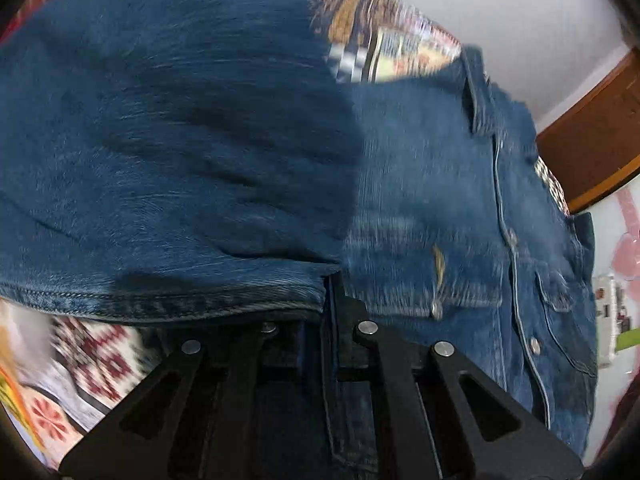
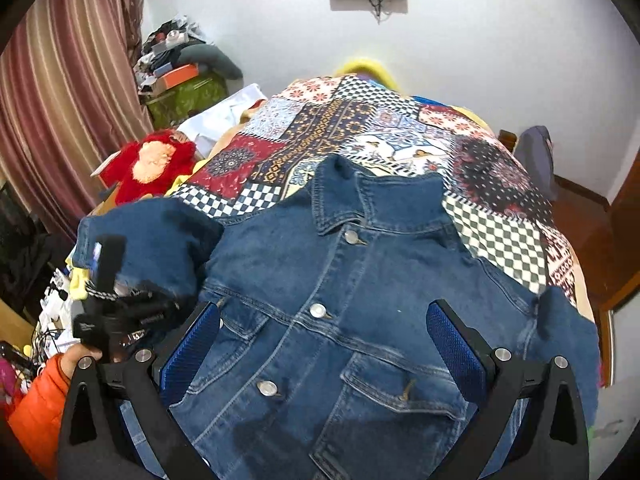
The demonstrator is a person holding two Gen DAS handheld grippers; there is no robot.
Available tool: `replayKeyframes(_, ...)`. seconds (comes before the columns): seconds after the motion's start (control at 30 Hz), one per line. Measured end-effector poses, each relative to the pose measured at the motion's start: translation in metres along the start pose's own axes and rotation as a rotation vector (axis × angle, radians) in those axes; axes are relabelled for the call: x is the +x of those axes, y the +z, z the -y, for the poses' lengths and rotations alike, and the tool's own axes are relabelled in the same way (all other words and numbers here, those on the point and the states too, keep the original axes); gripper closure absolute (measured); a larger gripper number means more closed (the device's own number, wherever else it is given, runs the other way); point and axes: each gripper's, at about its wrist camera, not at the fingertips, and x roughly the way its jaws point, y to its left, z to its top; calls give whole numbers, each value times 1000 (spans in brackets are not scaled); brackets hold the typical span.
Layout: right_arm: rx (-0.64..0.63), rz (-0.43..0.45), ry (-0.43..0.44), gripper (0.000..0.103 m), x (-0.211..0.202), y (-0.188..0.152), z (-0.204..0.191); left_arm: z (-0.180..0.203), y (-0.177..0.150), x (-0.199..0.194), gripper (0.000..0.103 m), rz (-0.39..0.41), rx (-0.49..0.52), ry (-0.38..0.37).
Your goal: Fold large clothes
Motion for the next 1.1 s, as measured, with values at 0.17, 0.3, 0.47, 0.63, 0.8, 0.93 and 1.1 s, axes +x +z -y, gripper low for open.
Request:
replayKeyframes(0.17,24,1,5,0,-4,-4,7,-12,-4,-17,71,-12,-51,-76)
replayKeyframes(0.3,35,-5,22,0,1,-1,5,-30,-10,-45,47,42,-93,-84)
replayKeyframes(0.47,15,-18,35,0,10,2,-8,-75,-28,-86,45,124,-190,-114)
replayKeyframes(0.63,0,-35,48,0,21,4,-21,-127,-39,-110,43,197,-318,-58)
replayKeyframes(0.8,-24,-52,51,0,30,6,-33,-174,-38,-114,43,252,-474,-91)
replayKeyframes(0.93,-30,-66,40,0,37,5,-36,-186,-27,-116,50,310,-500,-63)
replayKeyframes(1.1,-20,-85,41,0,43,2,-34,-170,-17,-119,91,331,-429,55)
